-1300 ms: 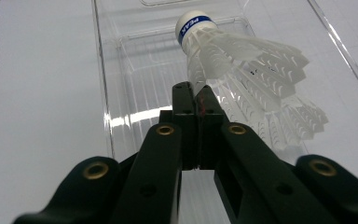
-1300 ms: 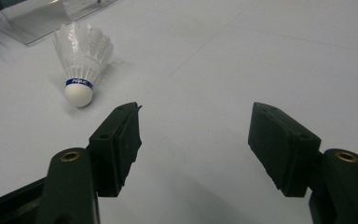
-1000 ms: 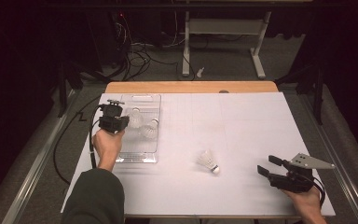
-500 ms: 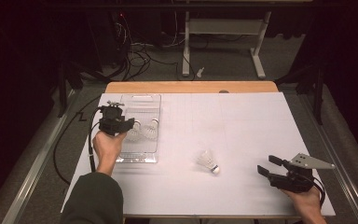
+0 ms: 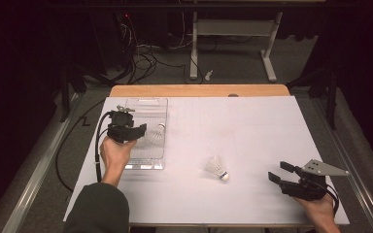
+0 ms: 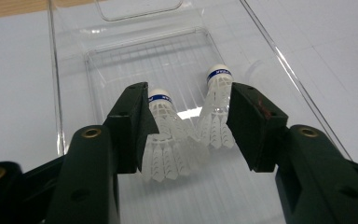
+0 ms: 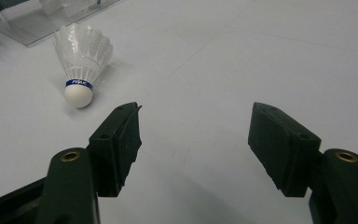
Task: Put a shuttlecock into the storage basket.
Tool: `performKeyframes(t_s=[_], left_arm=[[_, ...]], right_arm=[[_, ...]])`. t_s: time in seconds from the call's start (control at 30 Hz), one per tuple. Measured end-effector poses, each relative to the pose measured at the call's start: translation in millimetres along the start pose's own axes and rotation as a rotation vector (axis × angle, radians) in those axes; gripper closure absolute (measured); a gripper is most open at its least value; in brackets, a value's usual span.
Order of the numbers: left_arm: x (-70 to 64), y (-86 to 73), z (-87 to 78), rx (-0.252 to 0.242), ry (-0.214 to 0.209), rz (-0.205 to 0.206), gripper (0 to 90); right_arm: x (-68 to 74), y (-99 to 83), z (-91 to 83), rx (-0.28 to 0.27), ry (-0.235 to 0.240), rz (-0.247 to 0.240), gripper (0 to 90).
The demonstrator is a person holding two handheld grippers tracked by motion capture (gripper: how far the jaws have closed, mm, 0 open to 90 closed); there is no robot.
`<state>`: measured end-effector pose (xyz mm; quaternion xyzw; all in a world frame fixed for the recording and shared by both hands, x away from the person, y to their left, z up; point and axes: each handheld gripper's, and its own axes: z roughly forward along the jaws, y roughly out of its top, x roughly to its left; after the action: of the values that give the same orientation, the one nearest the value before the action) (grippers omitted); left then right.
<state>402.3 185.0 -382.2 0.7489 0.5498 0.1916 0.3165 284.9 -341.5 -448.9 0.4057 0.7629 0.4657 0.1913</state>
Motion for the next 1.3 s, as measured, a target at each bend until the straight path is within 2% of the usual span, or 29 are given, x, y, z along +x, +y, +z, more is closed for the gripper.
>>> performKeyframes(t_s=[0.27,0.57,1.3], left_arm=[[-5.1,-1.9,-4.4,-0.011,-0.004,0.011,45.6],[-9.5,-6.7,-9.6,-0.029,-0.042,0.012,45.7],[-16.9,-20.0,-26.5,-0.08,-0.093,0.023,44.1]], right_arm=[[0.2,0.1,0.0,0.0,0.0,-0.001,34.4],[0.3,0.1,0.2,0.002,0.001,-0.001,34.4],[0.0,0.1,-0.2,-0.001,0.001,0.001,34.4]])
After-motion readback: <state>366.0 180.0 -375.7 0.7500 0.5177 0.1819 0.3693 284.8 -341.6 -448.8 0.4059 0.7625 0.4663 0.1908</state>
